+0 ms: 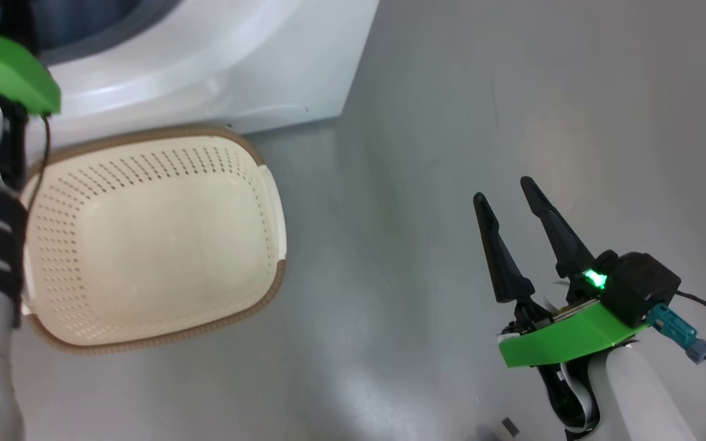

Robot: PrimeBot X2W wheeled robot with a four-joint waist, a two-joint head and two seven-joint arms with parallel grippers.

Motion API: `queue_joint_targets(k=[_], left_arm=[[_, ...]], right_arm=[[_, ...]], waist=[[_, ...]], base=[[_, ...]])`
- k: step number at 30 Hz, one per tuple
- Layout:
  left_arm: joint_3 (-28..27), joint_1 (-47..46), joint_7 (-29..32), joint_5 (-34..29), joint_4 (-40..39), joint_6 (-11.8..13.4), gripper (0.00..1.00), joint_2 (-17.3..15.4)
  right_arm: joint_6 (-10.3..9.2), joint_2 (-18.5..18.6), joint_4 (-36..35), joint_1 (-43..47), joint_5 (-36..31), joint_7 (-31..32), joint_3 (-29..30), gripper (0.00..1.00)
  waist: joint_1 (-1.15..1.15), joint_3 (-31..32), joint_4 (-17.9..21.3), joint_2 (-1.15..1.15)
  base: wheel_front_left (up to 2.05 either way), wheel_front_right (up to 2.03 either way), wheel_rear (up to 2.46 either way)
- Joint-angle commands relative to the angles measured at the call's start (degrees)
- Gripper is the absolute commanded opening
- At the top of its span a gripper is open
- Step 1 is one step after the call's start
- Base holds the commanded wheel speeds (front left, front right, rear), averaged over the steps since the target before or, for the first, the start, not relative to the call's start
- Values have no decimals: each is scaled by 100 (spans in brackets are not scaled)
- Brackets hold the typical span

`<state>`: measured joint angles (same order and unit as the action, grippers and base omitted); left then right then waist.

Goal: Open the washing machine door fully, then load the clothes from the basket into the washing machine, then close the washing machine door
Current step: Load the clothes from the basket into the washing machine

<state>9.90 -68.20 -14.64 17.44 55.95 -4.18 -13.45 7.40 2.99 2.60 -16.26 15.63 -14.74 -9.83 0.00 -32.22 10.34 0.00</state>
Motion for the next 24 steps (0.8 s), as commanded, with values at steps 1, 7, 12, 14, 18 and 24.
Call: queue_joint_targets(k=[1, 7, 12, 14, 18, 24], left_arm=[[-148, 261, -35, 17, -295, 44, 100, -208], [-332, 1171, -35, -20, -1091, 93, 100, -133], [-486, 1932, -35, -95, -1784, 118, 100, -96], [-529, 2237, -36, -145, -2043, 132, 100, -95], [-616, 2781, -36, -223, -2528, 166, 100, -79], [-751, 3617, -36, -311, -3256, 244, 100, -32]], right_arm=[[9, -12, -96, 223, -82, -26, -77, 100], [9, -12, -48, 453, -128, -26, -30, 100], [9, 25, -10, 666, -155, -26, 6, 100], [9, 51, 6, 750, -158, -26, 10, 100], [9, 86, 26, 900, -168, -26, -2, 100], [9, 119, 53, 1078, -184, -26, -28, 100]], waist=[[0, 322, -141, 0], [0, 802, -213, 0], [0, 1196, -278, 0], [0, 1351, -305, 0], [0, 1632, -354, 0], [0, 2050, -391, 0]], base=[[0, 0, 0], [0, 0, 0], [0, 0, 0], [0, 0, 0], [0, 0, 0], [0, 0, 0]])
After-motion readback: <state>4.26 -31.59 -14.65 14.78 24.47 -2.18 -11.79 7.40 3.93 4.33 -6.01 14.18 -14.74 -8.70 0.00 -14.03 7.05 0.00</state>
